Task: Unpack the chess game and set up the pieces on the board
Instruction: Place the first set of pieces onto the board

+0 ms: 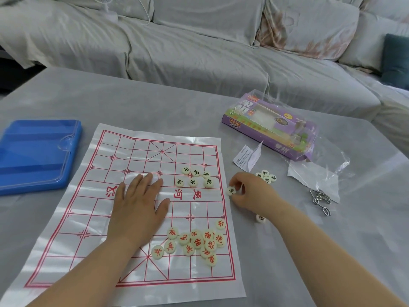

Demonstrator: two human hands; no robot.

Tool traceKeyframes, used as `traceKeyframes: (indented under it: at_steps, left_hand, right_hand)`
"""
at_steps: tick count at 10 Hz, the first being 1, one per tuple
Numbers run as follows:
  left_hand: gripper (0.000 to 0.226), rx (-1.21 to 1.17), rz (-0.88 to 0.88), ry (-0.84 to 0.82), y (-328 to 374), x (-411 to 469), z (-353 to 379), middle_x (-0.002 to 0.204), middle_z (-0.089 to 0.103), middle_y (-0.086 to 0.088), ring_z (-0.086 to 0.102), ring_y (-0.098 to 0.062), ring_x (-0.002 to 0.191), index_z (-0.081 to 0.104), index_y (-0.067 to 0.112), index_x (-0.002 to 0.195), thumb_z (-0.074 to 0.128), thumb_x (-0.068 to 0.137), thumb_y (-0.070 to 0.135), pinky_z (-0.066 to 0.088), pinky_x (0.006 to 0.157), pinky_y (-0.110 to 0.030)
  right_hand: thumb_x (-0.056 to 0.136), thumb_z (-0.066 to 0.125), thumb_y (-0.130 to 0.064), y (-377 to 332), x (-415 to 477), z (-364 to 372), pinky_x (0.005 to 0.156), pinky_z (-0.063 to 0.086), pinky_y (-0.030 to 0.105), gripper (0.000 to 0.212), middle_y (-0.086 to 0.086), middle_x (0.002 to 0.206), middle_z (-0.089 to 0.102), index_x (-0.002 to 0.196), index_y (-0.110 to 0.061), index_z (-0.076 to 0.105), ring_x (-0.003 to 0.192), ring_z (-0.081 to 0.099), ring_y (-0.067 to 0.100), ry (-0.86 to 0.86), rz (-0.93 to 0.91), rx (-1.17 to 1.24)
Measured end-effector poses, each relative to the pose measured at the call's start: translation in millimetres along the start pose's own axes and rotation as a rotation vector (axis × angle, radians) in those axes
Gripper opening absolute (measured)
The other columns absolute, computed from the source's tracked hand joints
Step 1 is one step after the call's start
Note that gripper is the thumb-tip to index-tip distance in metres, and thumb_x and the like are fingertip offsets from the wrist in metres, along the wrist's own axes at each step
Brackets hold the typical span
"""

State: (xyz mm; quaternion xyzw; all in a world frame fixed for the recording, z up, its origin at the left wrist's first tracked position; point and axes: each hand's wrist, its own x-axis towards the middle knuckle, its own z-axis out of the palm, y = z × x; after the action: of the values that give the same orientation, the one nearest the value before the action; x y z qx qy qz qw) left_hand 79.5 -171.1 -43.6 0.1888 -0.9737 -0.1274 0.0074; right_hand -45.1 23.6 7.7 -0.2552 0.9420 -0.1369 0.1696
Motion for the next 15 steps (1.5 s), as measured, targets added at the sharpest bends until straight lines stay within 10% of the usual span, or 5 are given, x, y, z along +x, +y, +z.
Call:
traceKeyframes:
  at_steps: [5,12,15]
  left_hand:
    - [0.073,-0.004,0.006,0.003,0.1,-1.2,-2.1,0.153,0.013,0.003,0.005,-0.017,0.142,0.023,0.028,0.142,0.008,0.075,0.051,-0.002,0.113,-0.038]
    - [0.065,0.001,0.008,0.002,0.9,-2.6,-0.8,0.153,0.01,0.004,0.003,-0.016,0.141,0.019,0.028,0.143,0.008,0.083,0.051,-0.002,0.113,-0.037]
    - [0.073,-0.02,-0.009,-0.001,1.2,-1.1,0.1,0.153,0.011,0.005,0.002,-0.015,0.142,0.02,0.029,0.143,0.007,0.075,0.051,-0.005,0.113,-0.037]
  right_hand:
    - [0.078,0.067,-0.029,34.7,-31.6,-5.5,0.083,0.035,0.017,0.051,-0.009,0.109,0.036,0.124,-0.023,0.047,0.092,0.041,0.005,-0.08,0.034,-0.019]
    - [0.082,0.053,-0.007,33.0,-34.2,4.1,0.057,0.031,0.016,0.025,-0.003,0.094,0.04,0.106,-0.011,0.057,0.082,0.041,0.012,-0.017,0.089,-0.059]
    - [0.086,0.054,-0.009,-52.2,14.0,0.1,0.075,0.036,0.017,0.024,-0.003,0.103,0.045,0.11,-0.014,0.057,0.087,0.046,0.01,0.047,-0.184,0.028]
